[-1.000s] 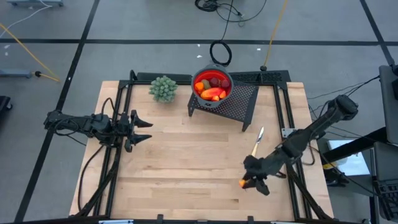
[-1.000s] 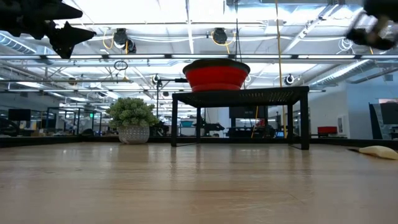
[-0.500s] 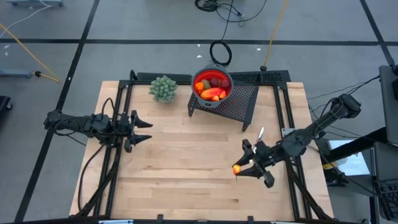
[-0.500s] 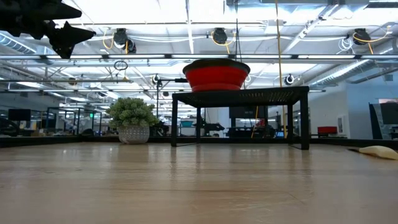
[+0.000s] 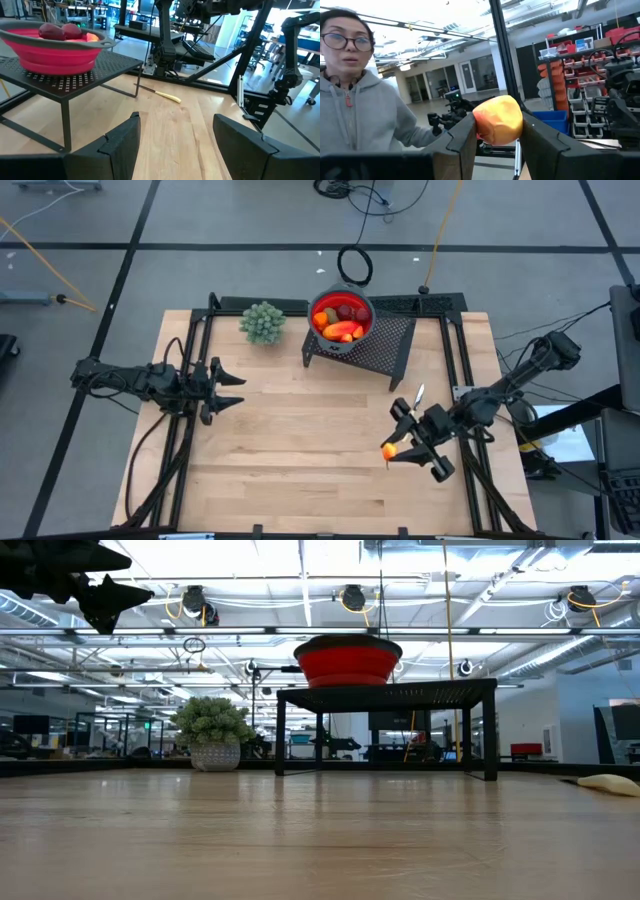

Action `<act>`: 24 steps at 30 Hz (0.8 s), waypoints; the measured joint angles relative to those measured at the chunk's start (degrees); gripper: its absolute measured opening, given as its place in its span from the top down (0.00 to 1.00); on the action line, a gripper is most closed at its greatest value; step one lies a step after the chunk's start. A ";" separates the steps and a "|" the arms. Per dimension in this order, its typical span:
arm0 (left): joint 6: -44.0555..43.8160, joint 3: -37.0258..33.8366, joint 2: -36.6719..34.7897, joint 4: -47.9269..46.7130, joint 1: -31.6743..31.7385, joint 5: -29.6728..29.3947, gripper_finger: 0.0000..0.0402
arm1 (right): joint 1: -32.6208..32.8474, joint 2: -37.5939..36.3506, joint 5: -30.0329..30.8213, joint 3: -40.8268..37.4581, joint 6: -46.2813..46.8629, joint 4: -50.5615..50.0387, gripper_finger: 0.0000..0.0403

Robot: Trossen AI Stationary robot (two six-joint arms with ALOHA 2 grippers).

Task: Pick & Place Fruit
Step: Put the pear into the red strainer bowl

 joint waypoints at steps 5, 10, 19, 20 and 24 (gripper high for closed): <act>-0.26 0.00 0.00 0.00 -0.01 0.00 0.38 | 0.01 -0.01 4.16 0.00 1.67 0.60 0.69; -0.59 0.00 0.00 -0.02 0.01 0.02 0.38 | 0.00 0.00 18.06 0.00 12.80 0.99 0.69; -0.61 0.00 0.00 -0.02 -0.01 -0.07 0.38 | -4.22 -0.02 27.10 0.00 19.81 0.97 0.69; -0.53 0.00 0.00 -0.02 -0.01 -0.07 0.38 | -5.02 -0.02 27.17 0.00 18.36 0.43 0.69; -0.39 0.00 0.00 -0.02 0.01 -0.08 0.38 | -9.17 -0.02 27.21 0.00 14.10 -1.88 0.69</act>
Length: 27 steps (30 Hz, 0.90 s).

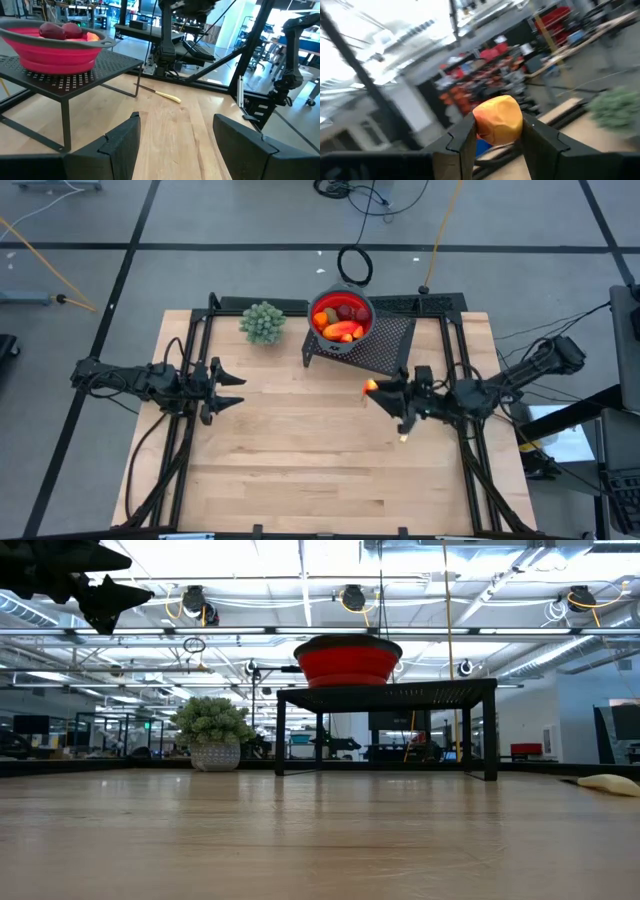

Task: Pick & Place Fruit
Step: Put the pear into the red strainer bowl

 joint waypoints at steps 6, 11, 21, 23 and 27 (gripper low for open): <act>0.04 0.00 0.00 -0.84 -0.02 0.00 0.38 | -7.13 0.00 -0.15 0.00 -4.05 -5.56 0.69; 0.03 0.00 0.00 -3.12 -0.01 -0.03 0.38 | -13.14 0.00 -0.35 0.00 -6.65 -9.27 0.69; -0.63 0.00 0.07 -3.39 0.00 -0.05 0.38 | -26.94 -0.02 -13.25 0.06 -7.23 -14.12 0.69; -1.04 0.00 0.07 -3.39 -0.02 -0.05 0.38 | -29.53 0.00 -15.54 0.64 -7.40 -16.67 0.69; -2.28 0.00 0.07 -3.28 -0.01 -0.07 0.38 | -34.53 0.00 -20.08 3.67 -9.16 -23.55 0.69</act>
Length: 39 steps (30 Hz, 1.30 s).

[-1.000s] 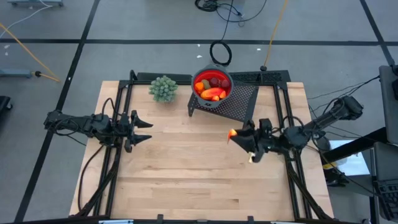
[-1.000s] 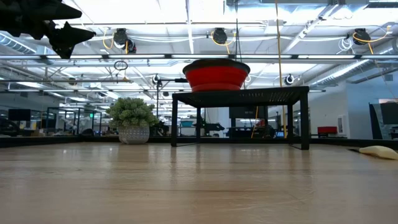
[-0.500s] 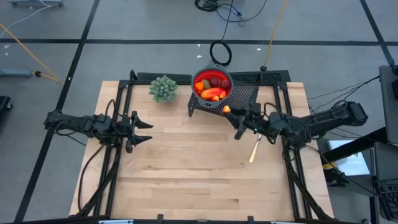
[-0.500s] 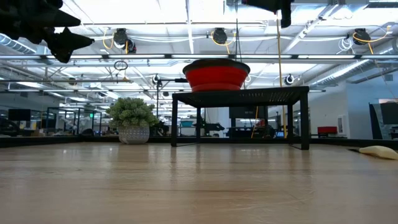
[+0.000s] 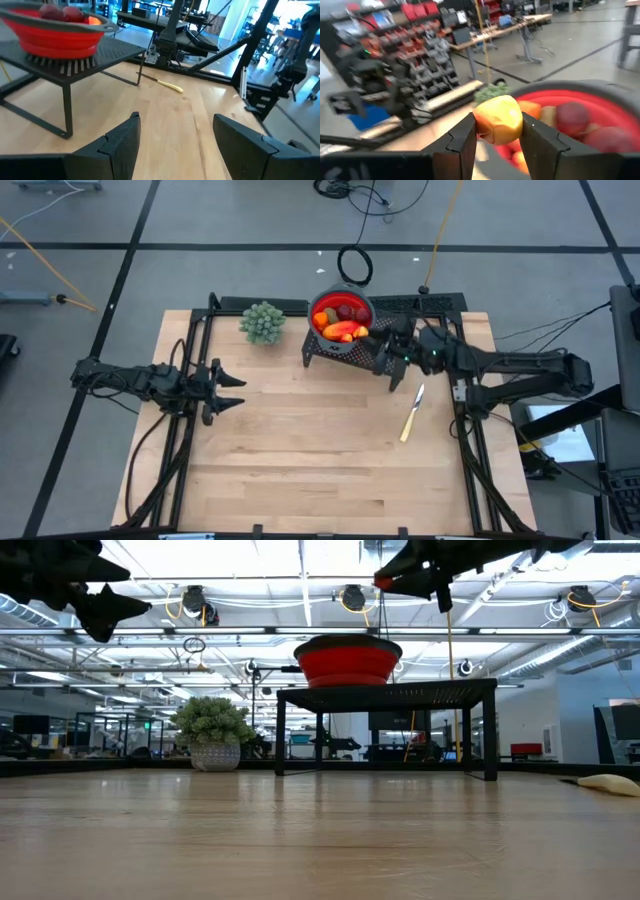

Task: Pick & Place Fruit
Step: Put the pear into the red strainer bowl

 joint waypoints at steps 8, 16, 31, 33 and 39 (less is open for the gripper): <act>7.29 0.00 0.00 2.35 0.01 0.55 0.38 | -6.19 0.41 -1.36 7.27 -8.70 -12.00 0.69; 8.18 0.00 -0.02 3.04 -0.01 0.57 0.38 | -9.00 6.12 -1.54 12.99 -16.73 -15.88 0.69; 6.85 0.00 -0.01 2.93 -0.01 0.66 0.38 | -11.54 17.75 -5.81 22.23 -21.02 -24.78 0.69; 6.84 0.00 -0.01 2.93 -0.01 0.66 0.38 | -11.52 18.42 -5.93 22.23 -21.03 -25.53 0.69; 6.52 0.00 0.00 2.89 0.00 0.66 0.38 | -12.13 19.37 -5.89 22.26 -21.04 -26.24 0.69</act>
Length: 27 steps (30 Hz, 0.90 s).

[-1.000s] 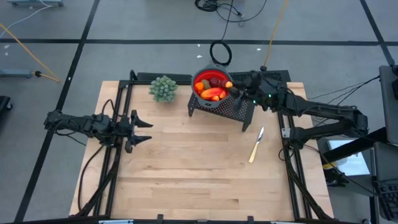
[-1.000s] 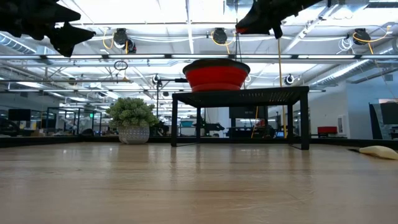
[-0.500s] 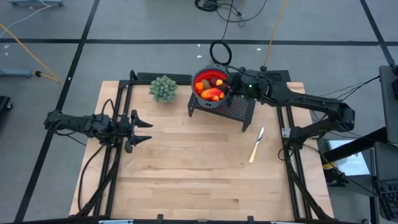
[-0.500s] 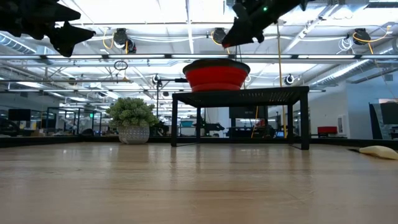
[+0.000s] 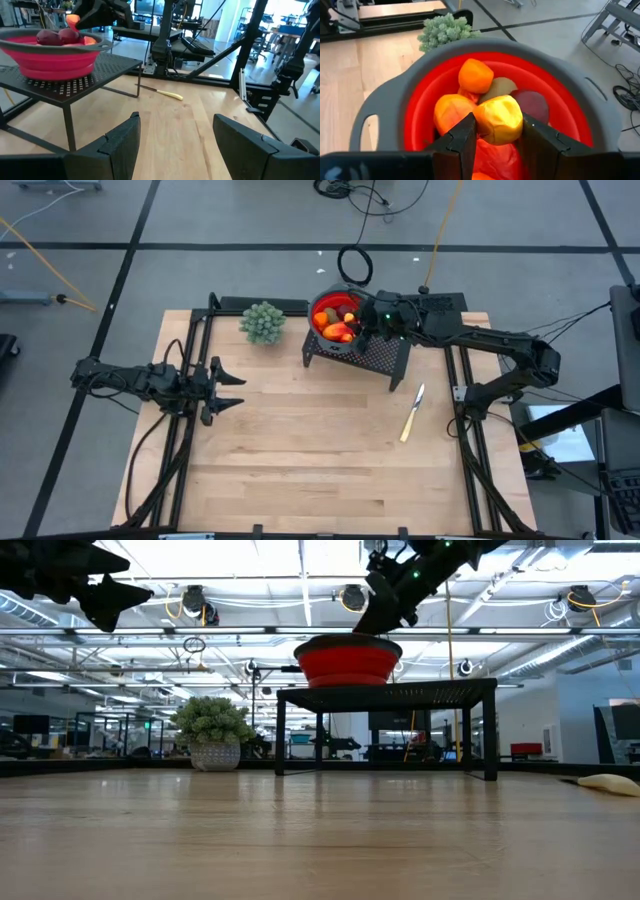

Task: Pick & Place Fruit
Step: Put the pear into the red strainer bowl

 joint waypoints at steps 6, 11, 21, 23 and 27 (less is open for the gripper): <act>-0.81 0.00 0.00 -0.16 0.01 0.02 0.38 | -0.89 -0.05 -1.53 -0.01 0.45 -0.87 0.69; -1.24 0.00 -0.01 -0.15 0.01 0.02 0.38 | -1.53 -0.05 -3.24 -0.02 0.52 -2.38 0.69; -1.49 0.00 0.00 -0.15 0.01 0.02 0.38 | -1.57 -0.05 -4.47 -0.03 1.93 -2.44 0.67; -1.61 0.00 0.00 -0.15 -0.01 0.01 0.38 | -1.57 -0.05 -4.43 -0.03 1.95 -2.56 0.64; -1.64 0.00 -0.01 -0.15 -0.01 0.02 0.38 | -1.81 -0.05 -4.34 -0.03 1.97 -2.39 0.57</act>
